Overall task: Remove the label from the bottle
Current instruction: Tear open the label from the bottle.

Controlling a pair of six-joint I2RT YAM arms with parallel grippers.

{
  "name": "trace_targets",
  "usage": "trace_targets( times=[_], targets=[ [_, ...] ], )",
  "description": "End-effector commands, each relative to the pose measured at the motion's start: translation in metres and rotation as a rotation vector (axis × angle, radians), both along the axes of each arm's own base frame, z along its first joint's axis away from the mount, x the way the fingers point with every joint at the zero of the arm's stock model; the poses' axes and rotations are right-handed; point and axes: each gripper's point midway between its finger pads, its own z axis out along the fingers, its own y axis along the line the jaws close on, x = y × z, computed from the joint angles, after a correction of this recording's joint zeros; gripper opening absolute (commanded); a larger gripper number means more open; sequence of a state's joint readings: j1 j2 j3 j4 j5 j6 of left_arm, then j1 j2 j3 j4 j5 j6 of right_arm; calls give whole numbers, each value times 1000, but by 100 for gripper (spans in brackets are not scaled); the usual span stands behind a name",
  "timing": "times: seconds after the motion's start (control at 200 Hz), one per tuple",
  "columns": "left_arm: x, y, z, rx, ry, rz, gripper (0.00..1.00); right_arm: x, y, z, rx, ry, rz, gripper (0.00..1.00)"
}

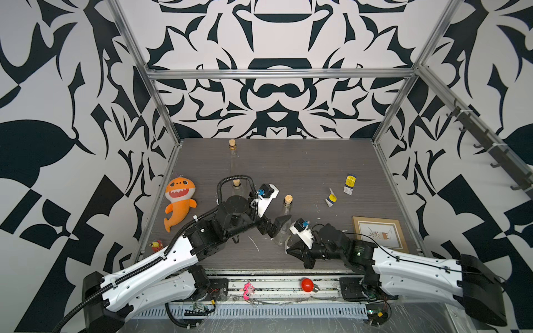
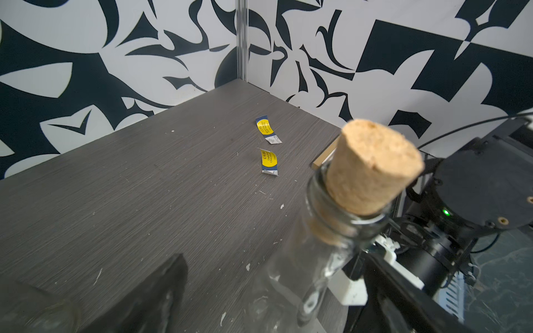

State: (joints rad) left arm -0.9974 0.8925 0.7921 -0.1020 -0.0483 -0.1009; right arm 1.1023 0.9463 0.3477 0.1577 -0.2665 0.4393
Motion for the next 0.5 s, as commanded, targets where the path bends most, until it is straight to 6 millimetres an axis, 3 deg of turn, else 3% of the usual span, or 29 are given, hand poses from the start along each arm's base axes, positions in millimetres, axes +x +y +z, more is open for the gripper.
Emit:
trace_targets(
  times=[0.0, 0.235, 0.495],
  targets=[
    [0, -1, 12, -56, -18, 6, 99, 2, 12, 15, 85, -46, -28, 0],
    [-2, -6, 15, -83, -12, -17, 99, -9, 26, 10, 91, -55, -5, 0],
    [-5, -20, 17, -105, -13, -51, 99, -5, 24, 10, 90, -73, -32, 0]
  ],
)
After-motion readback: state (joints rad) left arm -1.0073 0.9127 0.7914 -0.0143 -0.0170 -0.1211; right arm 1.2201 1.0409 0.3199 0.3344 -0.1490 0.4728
